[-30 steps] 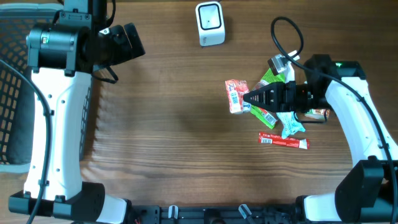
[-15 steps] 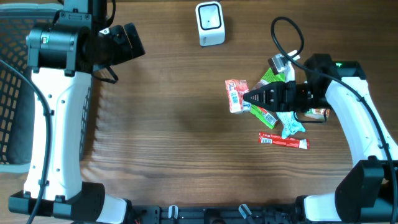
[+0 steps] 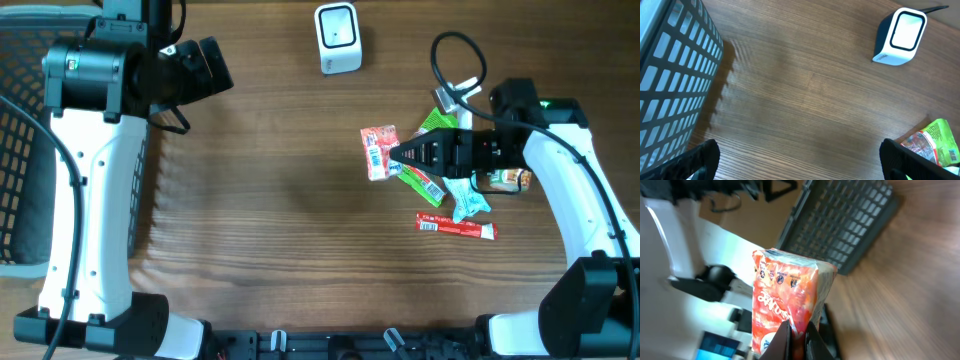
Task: Scan the item barcode
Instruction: 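Raise the red mint pack and swing it up toward the scanner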
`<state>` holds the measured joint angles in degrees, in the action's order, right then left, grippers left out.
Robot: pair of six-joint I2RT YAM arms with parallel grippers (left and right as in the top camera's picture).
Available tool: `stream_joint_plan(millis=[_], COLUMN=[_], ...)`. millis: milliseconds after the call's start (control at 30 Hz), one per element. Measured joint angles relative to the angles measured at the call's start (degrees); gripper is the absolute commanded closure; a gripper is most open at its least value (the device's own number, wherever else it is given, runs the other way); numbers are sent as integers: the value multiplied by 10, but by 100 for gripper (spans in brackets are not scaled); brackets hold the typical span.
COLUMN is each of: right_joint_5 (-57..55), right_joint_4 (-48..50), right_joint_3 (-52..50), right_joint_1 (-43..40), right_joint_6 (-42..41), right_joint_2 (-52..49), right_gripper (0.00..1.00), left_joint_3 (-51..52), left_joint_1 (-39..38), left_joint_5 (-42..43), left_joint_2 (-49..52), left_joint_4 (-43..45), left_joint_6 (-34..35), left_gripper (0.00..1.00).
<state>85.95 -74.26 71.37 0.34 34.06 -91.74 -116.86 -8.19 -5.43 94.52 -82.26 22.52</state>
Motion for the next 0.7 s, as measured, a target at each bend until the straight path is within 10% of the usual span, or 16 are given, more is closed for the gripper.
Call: stream_joint_plan(millis=[467,700], right_joint_5=[-520,-710], right_joint_4=[296,141], right_joint_3=[1,162], right_joint_1=[75,103], right_joint_6=[-347,-425], right_joint_2=[0,-2], right_gripper=[96,96], left_joint_3=[0,0], left_joint_1=[0,0], left_joint_5=[0,0], left_joint_2=[0,0], left_joint_4=[0,0], left_joint_6=[0,0], left_gripper=[0,0])
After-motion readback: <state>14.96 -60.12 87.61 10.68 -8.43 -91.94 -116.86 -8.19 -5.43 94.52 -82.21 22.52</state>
